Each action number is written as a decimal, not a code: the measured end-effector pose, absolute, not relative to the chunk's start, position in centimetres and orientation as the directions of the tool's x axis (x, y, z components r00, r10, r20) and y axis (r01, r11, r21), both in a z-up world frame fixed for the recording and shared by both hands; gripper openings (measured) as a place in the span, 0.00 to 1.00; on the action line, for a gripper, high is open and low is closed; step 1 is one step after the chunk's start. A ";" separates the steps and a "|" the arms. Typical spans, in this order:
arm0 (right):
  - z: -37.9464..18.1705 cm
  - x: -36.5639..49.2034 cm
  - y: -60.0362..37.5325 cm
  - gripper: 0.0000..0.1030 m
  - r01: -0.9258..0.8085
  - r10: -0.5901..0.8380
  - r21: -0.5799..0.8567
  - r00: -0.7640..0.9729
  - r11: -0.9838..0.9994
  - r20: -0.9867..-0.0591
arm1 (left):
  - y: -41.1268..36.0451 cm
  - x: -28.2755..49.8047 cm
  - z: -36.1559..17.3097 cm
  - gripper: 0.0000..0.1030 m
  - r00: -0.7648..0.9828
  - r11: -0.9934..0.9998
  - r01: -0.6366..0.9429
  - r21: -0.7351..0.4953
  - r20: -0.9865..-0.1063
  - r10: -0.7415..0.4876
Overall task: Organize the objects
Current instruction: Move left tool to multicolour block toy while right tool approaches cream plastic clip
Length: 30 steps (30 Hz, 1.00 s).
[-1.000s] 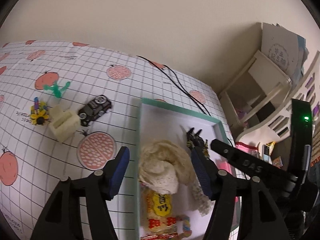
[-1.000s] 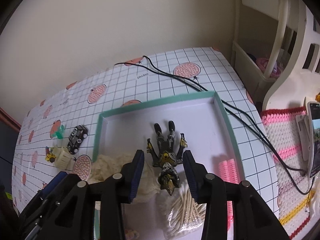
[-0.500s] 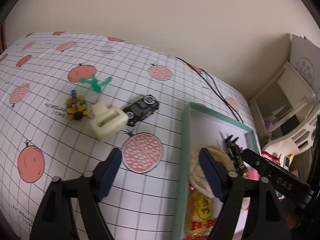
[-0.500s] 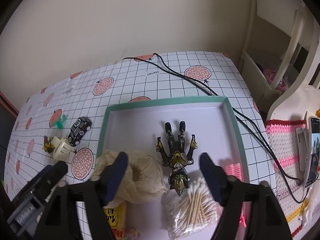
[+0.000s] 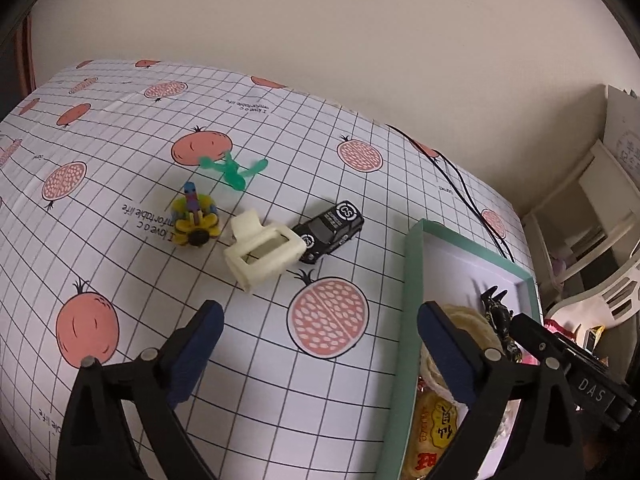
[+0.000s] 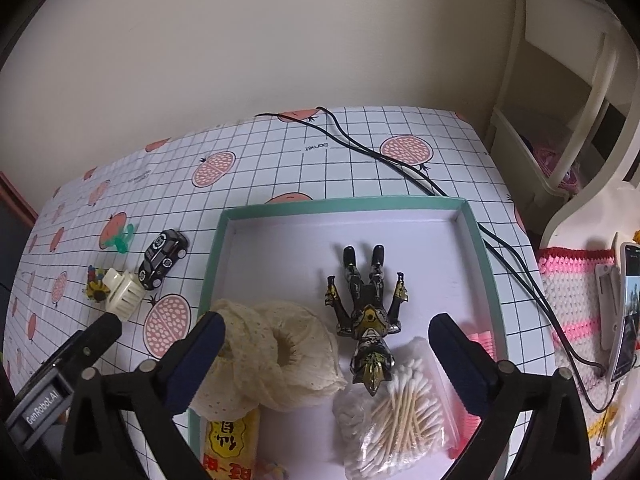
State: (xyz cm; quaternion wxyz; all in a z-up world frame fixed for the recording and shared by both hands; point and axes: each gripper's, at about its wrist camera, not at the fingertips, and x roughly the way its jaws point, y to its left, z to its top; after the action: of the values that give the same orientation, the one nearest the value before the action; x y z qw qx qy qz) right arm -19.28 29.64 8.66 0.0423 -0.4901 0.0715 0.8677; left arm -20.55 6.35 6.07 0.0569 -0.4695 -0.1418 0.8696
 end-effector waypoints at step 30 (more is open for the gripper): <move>10.2 -21.9 20.0 1.00 0.036 -0.090 0.086 -0.615 -0.996 -0.784 | -2.8 -24.1 4.6 1.00 -0.558 -0.942 0.152 -0.300 -0.813 0.168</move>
State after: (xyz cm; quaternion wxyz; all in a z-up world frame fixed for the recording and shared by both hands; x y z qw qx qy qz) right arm -21.87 20.03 10.18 -0.0349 -0.4375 0.0307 0.8980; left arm -24.11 -2.77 4.62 0.0046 -0.4701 -0.1704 0.8660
